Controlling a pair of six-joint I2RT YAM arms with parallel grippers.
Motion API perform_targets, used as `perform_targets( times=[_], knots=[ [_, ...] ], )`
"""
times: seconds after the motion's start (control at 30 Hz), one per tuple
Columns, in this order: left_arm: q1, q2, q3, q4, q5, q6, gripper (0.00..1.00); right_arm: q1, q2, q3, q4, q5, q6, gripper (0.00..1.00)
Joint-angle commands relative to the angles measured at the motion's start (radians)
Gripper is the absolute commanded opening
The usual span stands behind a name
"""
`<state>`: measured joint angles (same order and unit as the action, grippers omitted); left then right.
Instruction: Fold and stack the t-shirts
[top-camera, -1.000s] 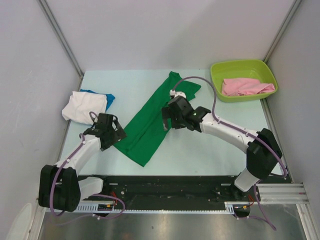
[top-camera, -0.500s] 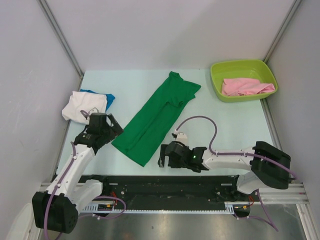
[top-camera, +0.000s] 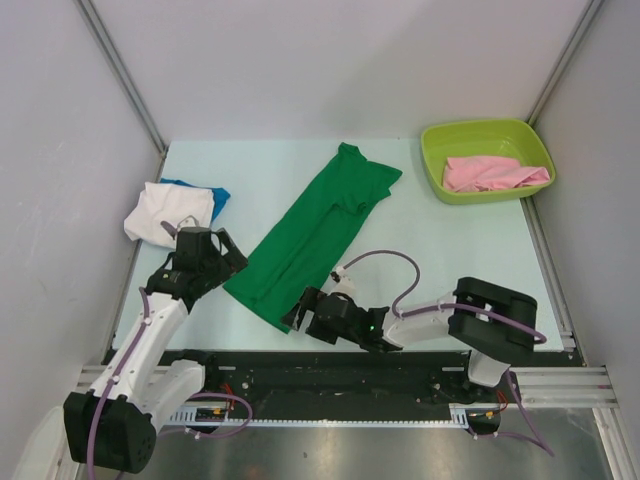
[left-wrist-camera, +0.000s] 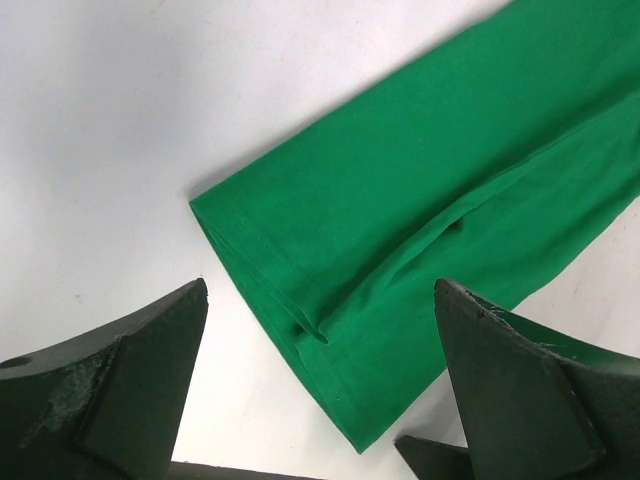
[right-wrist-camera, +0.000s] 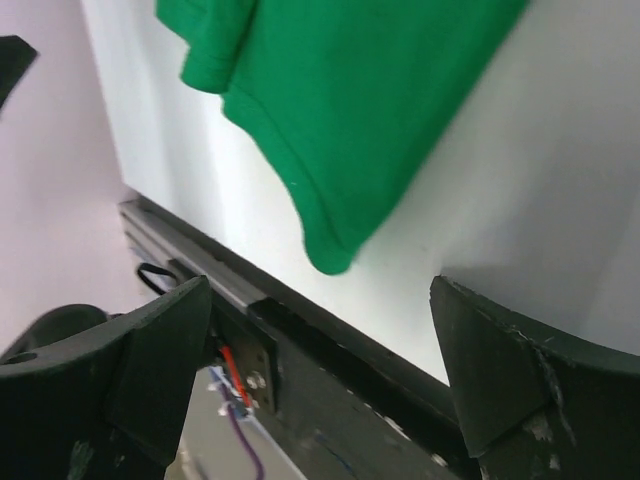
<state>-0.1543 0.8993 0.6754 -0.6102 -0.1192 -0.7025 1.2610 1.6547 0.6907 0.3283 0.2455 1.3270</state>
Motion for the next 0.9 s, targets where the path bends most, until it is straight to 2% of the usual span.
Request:
perform_targets(
  times=[0.0, 0.3, 0.5, 0.7, 0.73, 0.8, 0.83, 0.87],
  knots=[
    [0.007, -0.026, 0.003, -0.005, 0.009, 0.017, 1.00, -0.012, 0.106, -0.008, 0.166, -0.058, 0.064, 0.95],
    [0.015, -0.020, 0.016, -0.008, 0.004, 0.031, 1.00, -0.037, 0.212, 0.010, 0.216, -0.103, 0.071, 0.82],
    [0.018, -0.014, 0.013, -0.002, 0.007, 0.034, 1.00, -0.051, 0.252, 0.021, 0.213, -0.109, 0.055, 0.66],
    [0.022, -0.005, 0.016, 0.000, 0.007, 0.043, 1.00, -0.063, 0.255, 0.053, 0.155, -0.098, 0.014, 0.43],
    [0.025, -0.003, 0.016, -0.002, 0.007, 0.049, 1.00, -0.061, 0.255, 0.055, 0.143, -0.098, 0.011, 0.35],
    [0.030, -0.003, 0.019, 0.000, 0.010, 0.052, 1.00, -0.066, 0.255, 0.061, 0.132, -0.101, 0.006, 0.26],
    [0.035, -0.005, 0.019, -0.003, 0.010, 0.057, 1.00, -0.069, 0.252, 0.063, 0.127, -0.104, 0.006, 0.16],
    [0.036, -0.003, 0.021, -0.003, 0.010, 0.058, 1.00, -0.069, 0.252, 0.063, 0.123, -0.103, 0.005, 0.13]
  ],
)
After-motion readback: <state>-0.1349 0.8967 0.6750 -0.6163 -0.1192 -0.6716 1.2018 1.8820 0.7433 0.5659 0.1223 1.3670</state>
